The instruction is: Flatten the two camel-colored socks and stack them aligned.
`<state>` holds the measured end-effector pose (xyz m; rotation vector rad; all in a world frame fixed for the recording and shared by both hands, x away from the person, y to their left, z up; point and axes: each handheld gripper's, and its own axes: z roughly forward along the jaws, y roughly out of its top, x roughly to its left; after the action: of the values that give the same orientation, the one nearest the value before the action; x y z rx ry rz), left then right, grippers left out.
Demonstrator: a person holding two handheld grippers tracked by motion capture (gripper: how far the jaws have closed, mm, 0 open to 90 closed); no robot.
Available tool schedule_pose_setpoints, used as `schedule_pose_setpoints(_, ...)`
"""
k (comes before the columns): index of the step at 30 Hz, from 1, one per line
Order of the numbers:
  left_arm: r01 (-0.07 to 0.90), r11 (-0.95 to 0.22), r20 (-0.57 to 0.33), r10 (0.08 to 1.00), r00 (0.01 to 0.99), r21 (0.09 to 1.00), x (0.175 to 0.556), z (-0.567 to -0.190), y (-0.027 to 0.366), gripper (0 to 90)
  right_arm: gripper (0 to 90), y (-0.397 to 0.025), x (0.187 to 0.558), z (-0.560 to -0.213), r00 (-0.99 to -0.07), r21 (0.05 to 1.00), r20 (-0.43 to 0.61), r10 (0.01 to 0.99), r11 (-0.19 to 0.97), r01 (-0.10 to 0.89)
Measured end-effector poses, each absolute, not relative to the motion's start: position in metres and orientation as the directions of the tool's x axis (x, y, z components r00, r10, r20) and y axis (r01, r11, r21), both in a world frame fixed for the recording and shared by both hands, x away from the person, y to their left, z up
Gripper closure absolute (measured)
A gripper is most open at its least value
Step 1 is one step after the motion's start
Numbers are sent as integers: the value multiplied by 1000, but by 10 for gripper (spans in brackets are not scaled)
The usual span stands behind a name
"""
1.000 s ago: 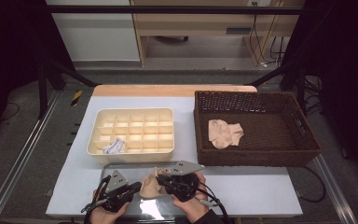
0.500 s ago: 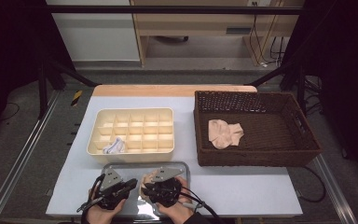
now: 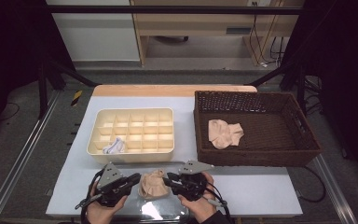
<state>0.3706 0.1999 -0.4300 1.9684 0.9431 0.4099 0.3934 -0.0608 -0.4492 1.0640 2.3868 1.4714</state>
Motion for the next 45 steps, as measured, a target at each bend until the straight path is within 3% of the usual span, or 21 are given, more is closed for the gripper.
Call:
schedule_pose_setpoints(5, 471, -392, -30, 742, 669, 790, 379, -443, 175, 800, 683, -60, 393, -466, -722, 806, 239, 650, 282, 521)
schedule_pose_setpoints(12, 496, -441, 5, 751, 660, 748, 378, -461, 178, 825, 610, -48, 393, -482, -722, 780, 242, 649, 313, 542)
schedule_pose_setpoints(15, 500, -440, -1, 751, 661, 746, 378, -469, 181, 831, 625, -45, 392, -486, -722, 770, 243, 648, 324, 550)
schedule_pose_setpoints(21, 502, -434, -3, 755, 656, 748, 378, -469, 179, 837, 823, -44, 393, -490, -708, 760, 315, 631, 279, 587)
schedule_pose_setpoints(23, 498, -429, -13, 748, 663, 754, 379, -469, 176, 839, 843, -47, 394, -490, -703, 753, 337, 626, 270, 601)
schedule_pose_setpoints(28, 475, -423, -25, 726, 687, 772, 382, -470, 162, 824, 846, -63, 397, -479, -686, 760, 283, 671, 280, 587)
schedule_pose_setpoints(31, 464, -413, -30, 722, 692, 784, 383, -468, 157, 756, 819, -67, 398, -479, -681, 759, 249, 689, 298, 578)
schedule_pose_setpoints(34, 439, -385, -43, 711, 702, 812, 380, -457, 157, 721, 737, -72, 397, -479, -676, 769, 244, 696, 286, 572)
schedule_pose_setpoints(40, 418, -397, -37, 686, 726, 817, 379, -453, 151, 762, 689, -75, 395, -479, -665, 777, 258, 701, 258, 574)
schedule_pose_setpoints(45, 440, -446, -26, 678, 734, 780, 383, -467, 144, 821, 749, -71, 397, -487, -664, 764, 255, 702, 275, 584)
